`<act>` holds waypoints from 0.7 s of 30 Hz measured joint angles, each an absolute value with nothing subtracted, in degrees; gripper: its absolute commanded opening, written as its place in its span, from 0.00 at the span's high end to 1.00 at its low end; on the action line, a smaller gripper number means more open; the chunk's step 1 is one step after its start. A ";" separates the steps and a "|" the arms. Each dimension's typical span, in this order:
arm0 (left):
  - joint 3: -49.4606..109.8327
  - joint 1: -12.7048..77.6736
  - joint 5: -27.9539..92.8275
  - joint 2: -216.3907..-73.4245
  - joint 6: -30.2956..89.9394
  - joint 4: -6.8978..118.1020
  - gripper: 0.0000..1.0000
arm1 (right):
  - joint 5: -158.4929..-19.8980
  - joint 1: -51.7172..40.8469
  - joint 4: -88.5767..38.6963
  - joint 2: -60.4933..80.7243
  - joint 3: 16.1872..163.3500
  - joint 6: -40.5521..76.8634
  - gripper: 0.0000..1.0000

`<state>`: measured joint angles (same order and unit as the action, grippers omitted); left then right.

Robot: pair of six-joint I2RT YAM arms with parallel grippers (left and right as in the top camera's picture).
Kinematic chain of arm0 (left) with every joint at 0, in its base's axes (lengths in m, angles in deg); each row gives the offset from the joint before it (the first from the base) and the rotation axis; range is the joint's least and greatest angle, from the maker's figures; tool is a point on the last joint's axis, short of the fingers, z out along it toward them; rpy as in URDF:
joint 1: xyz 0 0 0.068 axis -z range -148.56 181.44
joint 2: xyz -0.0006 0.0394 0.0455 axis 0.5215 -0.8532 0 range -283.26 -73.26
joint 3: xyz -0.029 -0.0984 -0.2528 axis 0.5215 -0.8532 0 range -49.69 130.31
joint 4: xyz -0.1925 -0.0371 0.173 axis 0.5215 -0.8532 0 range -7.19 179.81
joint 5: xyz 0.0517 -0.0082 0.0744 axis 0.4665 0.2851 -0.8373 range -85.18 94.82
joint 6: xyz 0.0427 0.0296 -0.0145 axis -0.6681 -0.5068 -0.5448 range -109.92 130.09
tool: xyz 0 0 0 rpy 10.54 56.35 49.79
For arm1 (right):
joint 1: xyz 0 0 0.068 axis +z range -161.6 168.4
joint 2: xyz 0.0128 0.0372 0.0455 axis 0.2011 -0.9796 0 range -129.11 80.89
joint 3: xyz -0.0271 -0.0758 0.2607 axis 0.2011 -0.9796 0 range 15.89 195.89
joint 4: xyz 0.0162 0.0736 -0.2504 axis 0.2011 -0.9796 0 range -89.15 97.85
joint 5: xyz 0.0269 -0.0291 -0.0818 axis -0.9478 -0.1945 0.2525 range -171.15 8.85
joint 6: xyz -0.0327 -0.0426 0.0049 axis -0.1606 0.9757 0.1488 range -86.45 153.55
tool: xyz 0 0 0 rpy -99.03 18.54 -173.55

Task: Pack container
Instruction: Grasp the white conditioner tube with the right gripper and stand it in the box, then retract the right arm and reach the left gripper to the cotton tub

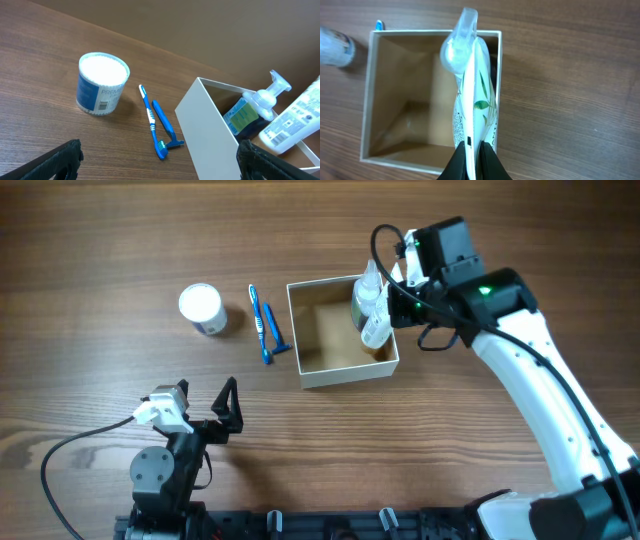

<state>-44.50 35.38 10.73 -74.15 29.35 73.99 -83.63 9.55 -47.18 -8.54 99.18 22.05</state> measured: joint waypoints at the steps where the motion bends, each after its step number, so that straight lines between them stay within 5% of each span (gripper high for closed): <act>1: -44.50 35.38 10.73 -74.15 29.35 73.99 0.00 | -83.61 9.66 -47.09 -9.22 99.18 22.05 0.88; 4: -44.50 35.38 10.73 -74.15 29.35 73.99 0.00 | -83.55 9.70 -46.57 -9.85 99.18 21.61 0.53; 7: -44.50 35.38 10.73 -74.15 29.35 73.99 0.00 | -83.70 9.70 -46.26 -9.85 99.18 21.72 0.49; 13: -44.50 35.38 10.73 -74.15 29.35 73.99 0.00 | -81.73 6.33 -45.63 -1.15 99.18 20.04 0.25; 16: -44.50 35.38 10.73 -74.15 29.35 73.99 0.00 | -81.32 -4.77 -47.57 7.13 99.72 15.69 0.02; 21: -44.50 35.38 10.47 -74.15 29.35 73.99 0.00 | -84.20 -18.82 -54.92 5.67 99.83 10.35 0.00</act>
